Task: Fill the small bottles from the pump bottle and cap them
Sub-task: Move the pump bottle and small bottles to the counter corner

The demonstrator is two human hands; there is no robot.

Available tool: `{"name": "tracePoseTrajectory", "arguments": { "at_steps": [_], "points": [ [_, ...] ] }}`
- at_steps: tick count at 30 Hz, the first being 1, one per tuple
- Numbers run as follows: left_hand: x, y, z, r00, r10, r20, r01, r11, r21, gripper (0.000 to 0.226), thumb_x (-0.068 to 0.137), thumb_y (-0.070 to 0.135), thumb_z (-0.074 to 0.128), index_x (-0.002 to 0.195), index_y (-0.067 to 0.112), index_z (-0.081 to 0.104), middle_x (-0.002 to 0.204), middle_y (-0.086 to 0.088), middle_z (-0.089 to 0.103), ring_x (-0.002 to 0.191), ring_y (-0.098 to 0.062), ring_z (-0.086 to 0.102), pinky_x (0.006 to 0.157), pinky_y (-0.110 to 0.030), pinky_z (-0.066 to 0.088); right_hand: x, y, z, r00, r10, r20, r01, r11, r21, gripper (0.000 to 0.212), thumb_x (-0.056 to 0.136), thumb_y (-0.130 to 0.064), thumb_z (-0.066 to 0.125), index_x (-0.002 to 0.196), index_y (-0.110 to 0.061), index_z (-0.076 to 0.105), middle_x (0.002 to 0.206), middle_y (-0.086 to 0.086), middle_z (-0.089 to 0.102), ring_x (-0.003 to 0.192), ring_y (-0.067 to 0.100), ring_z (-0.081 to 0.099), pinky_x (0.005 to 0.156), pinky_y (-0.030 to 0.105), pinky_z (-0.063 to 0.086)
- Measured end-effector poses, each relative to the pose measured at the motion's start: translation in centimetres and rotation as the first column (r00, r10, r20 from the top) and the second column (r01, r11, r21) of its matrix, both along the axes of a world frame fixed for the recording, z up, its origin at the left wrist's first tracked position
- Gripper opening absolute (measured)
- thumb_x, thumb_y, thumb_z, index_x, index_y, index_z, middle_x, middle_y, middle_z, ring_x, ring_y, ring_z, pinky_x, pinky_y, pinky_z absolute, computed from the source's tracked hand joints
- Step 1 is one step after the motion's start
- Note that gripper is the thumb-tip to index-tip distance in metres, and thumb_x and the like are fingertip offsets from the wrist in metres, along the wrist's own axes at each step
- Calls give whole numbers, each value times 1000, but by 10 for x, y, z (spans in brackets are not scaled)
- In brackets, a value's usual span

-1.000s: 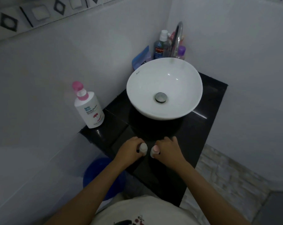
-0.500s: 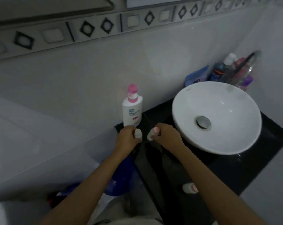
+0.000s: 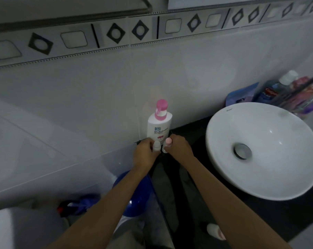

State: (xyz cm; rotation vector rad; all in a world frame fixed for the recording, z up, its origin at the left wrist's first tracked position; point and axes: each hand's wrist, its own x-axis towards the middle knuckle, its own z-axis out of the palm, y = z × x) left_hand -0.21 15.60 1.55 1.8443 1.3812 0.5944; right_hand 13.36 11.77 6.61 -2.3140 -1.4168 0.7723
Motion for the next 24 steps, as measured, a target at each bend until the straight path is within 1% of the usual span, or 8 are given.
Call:
{"name": "tracePoseTrajectory", "arguments": {
  "at_steps": [3, 6, 11, 15, 18, 20, 22, 24],
  "points": [
    [-3, -1, -2, 999, 6, 33, -5, 1000, -26, 20, 72, 18, 79, 79, 17, 61, 80, 1, 67, 70, -13, 61, 61, -29, 51, -1, 3, -1, 999, 2, -34, -1, 1000, 8, 19, 82, -16, 62, 93, 0, 58, 95, 18, 64, 88, 31, 62, 73, 34, 50],
    [-4, -1, -2, 998, -12, 59, 14, 999, -29, 20, 72, 17, 80, 79, 22, 62, 80, 5, 68, 70, -7, 61, 62, -24, 51, -2, 4, -2, 998, -1, -63, 2, 1000, 16, 22, 84, -19, 61, 93, 1, 59, 96, 19, 65, 87, 32, 62, 76, 38, 53],
    [-5, 1, -2, 996, -22, 92, 26, 999, -45, 21, 69, 13, 82, 79, 22, 65, 79, 8, 69, 70, -7, 64, 65, -23, 52, -1, 5, -2, 998, 4, -69, -4, 1000, 13, 24, 84, -20, 62, 94, 1, 61, 97, 19, 66, 89, 32, 63, 80, 44, 53],
    [-7, 0, -2, 995, -44, 90, 49, 998, -45, 22, 67, 11, 83, 82, 16, 67, 84, 2, 71, 74, -12, 65, 69, -30, 56, 1, 3, -3, 1000, 26, -15, -26, 1000, -11, 24, 84, -23, 61, 97, -3, 58, 98, 16, 66, 88, 29, 63, 79, 41, 54],
    [-11, -1, -2, 996, -45, 77, 52, 995, -87, 30, 65, 11, 85, 90, 10, 69, 91, -6, 71, 82, -20, 65, 76, -38, 56, 3, -1, -5, 999, 47, 16, -47, 999, -10, 27, 84, -27, 63, 98, -5, 56, 98, 14, 65, 87, 27, 62, 78, 37, 53],
    [-15, -4, -1, 998, -40, 37, 44, 994, -98, 34, 67, 14, 85, 96, 10, 68, 96, -7, 69, 86, -19, 64, 78, -36, 55, 4, -5, -2, 998, 61, 24, -60, 998, -21, 28, 84, -29, 64, 97, -7, 55, 97, 13, 64, 88, 26, 62, 79, 37, 53],
    [-23, -10, 1, 1000, -25, -16, 24, 999, -34, 34, 71, 19, 82, 99, 10, 65, 96, -6, 66, 84, -16, 60, 74, -29, 52, 6, -13, 5, 998, 68, 17, -68, 997, -29, 29, 83, -30, 66, 99, -8, 56, 99, 11, 63, 88, 24, 61, 79, 37, 53],
    [-36, -18, 1, 998, -26, -60, 32, 995, 96, 29, 76, 22, 79, 98, 10, 65, 93, -6, 65, 82, -16, 59, 72, -28, 49, 8, -29, 16, 998, 63, 10, -62, 998, -16, 35, 81, -31, 68, 108, -12, 57, 102, 4, 61, 89, 19, 59, 79, 32, 50]
  ]
}}
